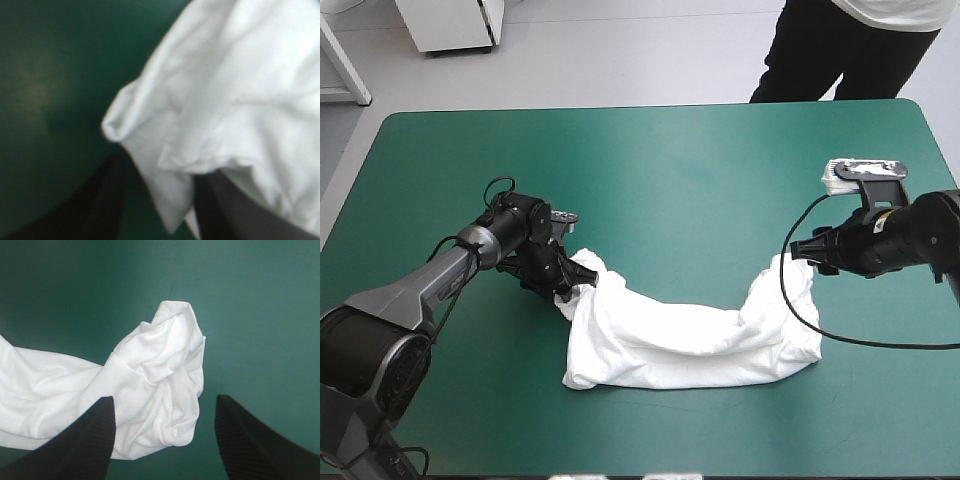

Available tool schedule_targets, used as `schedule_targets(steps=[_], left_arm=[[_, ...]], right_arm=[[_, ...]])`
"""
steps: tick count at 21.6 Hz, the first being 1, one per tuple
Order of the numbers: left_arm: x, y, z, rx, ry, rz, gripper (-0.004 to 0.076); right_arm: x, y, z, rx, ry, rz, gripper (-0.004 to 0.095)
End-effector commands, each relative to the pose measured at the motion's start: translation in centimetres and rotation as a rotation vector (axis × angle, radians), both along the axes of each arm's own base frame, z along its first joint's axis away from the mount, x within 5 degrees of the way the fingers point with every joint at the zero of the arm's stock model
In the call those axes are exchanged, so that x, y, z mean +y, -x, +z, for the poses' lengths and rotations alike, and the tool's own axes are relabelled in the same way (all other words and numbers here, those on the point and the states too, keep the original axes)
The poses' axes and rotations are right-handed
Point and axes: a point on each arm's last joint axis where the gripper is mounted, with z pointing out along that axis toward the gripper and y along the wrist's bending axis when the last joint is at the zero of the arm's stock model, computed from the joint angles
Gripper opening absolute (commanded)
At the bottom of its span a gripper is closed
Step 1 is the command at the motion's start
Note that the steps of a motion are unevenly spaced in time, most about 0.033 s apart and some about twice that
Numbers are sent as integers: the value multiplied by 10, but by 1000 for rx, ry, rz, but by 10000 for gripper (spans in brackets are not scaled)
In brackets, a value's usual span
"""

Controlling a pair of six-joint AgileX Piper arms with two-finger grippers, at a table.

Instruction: Fold the cloth

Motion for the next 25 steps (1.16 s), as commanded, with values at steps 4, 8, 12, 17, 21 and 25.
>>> schedule_targets(steps=[4,8,12,17,21,25], left_arm=[[-5,-5,-9,-39,21,-11,-10],[-5,-5,-9,-35,23,-11,-10],[-5,-5,-9,-34,26,-9,-10],[-5,-5,-9,-35,26,-13,-10],[-5,-5,-9,-35,26,-15,-10],[-5,-5,-9,-35,26,-19,-10]], right_arm=[[-1,7,-6,22,-22,-14,553],[-3,20,-35,109,-11,-23,553],[-1,26,-61,202,-14,-39,553],[5,30,-106,258,8,-47,553],[5,27,-141,294,18,-62,553],[9,9,-159,289,14,-72,553]])
